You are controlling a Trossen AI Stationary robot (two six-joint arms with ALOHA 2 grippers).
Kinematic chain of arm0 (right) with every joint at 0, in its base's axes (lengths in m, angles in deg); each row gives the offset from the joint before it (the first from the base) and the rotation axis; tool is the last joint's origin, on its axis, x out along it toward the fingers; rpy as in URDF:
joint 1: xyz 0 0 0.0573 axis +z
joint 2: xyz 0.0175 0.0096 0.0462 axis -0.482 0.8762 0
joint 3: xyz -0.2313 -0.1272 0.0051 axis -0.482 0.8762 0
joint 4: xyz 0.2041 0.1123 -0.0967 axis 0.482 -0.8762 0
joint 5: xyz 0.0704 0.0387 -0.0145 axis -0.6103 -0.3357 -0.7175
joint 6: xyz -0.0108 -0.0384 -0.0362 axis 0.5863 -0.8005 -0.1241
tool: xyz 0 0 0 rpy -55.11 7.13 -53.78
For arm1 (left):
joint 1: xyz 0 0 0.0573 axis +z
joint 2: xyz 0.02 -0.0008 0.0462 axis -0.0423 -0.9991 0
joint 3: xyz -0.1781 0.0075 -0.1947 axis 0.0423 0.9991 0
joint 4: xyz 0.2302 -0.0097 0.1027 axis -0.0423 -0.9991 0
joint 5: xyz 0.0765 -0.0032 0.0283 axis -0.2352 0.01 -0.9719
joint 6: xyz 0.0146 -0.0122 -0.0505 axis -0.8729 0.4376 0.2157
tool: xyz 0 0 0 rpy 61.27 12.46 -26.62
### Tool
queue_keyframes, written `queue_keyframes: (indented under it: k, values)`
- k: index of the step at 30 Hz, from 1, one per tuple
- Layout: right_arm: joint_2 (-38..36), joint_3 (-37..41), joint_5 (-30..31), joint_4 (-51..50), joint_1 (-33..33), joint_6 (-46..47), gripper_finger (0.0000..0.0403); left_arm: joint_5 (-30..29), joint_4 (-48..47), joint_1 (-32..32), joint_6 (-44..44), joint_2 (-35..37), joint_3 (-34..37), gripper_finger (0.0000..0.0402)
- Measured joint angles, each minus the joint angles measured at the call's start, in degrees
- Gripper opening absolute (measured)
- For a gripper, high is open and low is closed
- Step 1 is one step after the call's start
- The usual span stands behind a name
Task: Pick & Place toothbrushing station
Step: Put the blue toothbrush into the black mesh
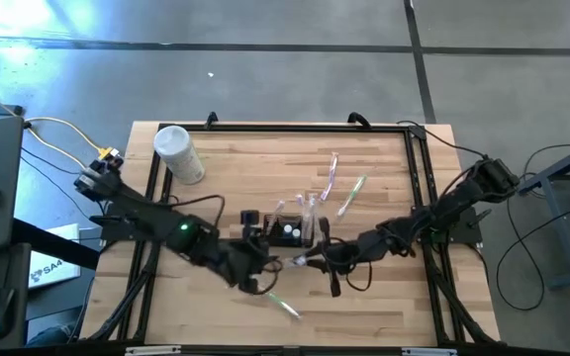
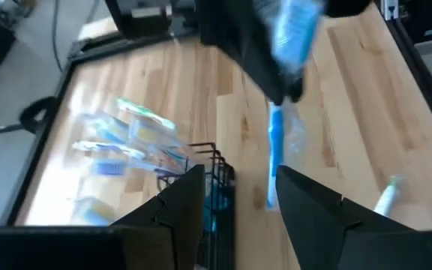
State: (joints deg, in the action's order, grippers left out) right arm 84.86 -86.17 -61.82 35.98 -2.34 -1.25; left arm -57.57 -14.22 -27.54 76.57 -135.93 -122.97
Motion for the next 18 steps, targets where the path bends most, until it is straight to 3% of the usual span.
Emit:
queue_keyframes:
  k: [10, 18]
  values:
    - [0.0, 0.0, 3.4, 0.9, 1.8, -3.9, 0.001, 9.7, 10.1, 6.5, -4.0, -1.6, 5.1, 0.0161]
    - [0.0, 0.0, 7.0, 1.1, 1.6, -4.0, 0.001, 16.0, 13.6, 7.2, -5.6, -1.6, 6.0, 0.0161]
